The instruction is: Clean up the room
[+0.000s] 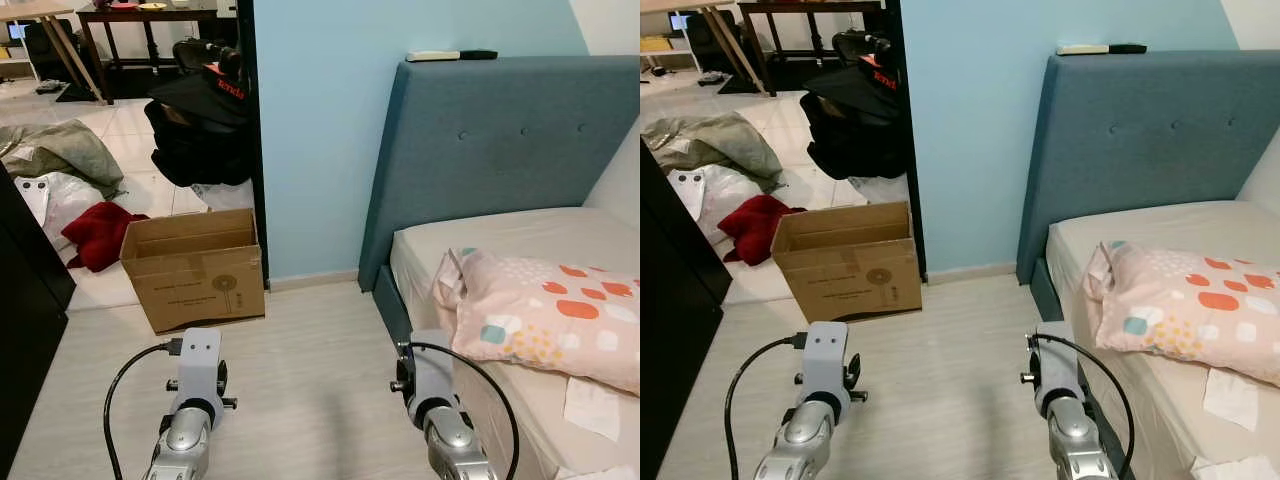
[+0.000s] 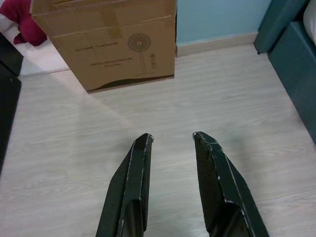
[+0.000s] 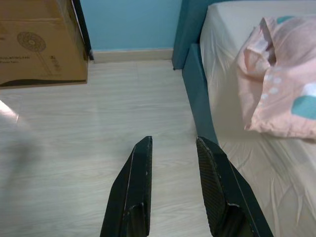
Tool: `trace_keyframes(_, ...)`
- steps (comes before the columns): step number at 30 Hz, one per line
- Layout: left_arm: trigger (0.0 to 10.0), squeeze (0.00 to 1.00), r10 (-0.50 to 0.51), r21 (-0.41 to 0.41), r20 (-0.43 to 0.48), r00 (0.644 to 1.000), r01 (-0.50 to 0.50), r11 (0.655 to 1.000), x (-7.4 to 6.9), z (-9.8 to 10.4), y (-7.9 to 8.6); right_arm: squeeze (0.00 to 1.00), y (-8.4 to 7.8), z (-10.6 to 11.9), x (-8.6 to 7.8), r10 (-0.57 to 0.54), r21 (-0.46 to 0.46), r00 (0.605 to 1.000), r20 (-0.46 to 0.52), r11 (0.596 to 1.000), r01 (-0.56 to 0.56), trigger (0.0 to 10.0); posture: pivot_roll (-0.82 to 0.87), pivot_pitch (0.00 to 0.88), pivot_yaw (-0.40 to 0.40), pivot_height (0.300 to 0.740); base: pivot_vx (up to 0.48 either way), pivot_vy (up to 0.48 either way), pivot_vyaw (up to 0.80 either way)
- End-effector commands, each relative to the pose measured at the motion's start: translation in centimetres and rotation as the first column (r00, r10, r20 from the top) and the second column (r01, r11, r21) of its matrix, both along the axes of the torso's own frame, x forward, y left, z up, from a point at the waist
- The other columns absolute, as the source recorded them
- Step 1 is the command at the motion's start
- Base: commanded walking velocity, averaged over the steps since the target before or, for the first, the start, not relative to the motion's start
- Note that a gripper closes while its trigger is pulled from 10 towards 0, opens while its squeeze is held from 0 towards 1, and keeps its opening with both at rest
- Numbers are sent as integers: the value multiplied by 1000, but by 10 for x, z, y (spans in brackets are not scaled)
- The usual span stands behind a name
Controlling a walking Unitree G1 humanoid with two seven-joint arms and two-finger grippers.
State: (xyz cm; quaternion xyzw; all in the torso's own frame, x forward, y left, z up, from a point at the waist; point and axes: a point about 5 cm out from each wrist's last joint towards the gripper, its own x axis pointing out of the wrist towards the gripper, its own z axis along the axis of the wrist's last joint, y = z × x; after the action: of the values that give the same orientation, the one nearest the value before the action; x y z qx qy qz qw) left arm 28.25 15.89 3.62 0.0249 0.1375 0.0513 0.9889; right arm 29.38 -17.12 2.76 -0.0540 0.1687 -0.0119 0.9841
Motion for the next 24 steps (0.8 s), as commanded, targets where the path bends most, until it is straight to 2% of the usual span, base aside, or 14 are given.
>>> trace_keyframes(1, 10000, 0, 8, -5, -12, 1000, -8, 1000, -2, -3, -1, 0, 0, -7, -4, -3, 9, 999, -33, 1000, 3, 10000, -7, 71, -57, 740, 0, 0, 0)
trace_keyframes(8, 10000, 0, 7, -4, -17, 1000, -7, 1000, -6, -6, -1, 0, 4, -8, -6, 10, 13, 999, -32, 1000, -10, 10000, -6, 69, -52, 740, 0, 0, -686)
trace_keyframes(24, 10000, 0, -17, 14, -13, 1000, 18, 1000, -3, -5, -1, 0, 1, -11, -9, -9, 23, 999, -35, 1000, 10, 10000, -6, 56, -34, 740, 0, 0, -800)
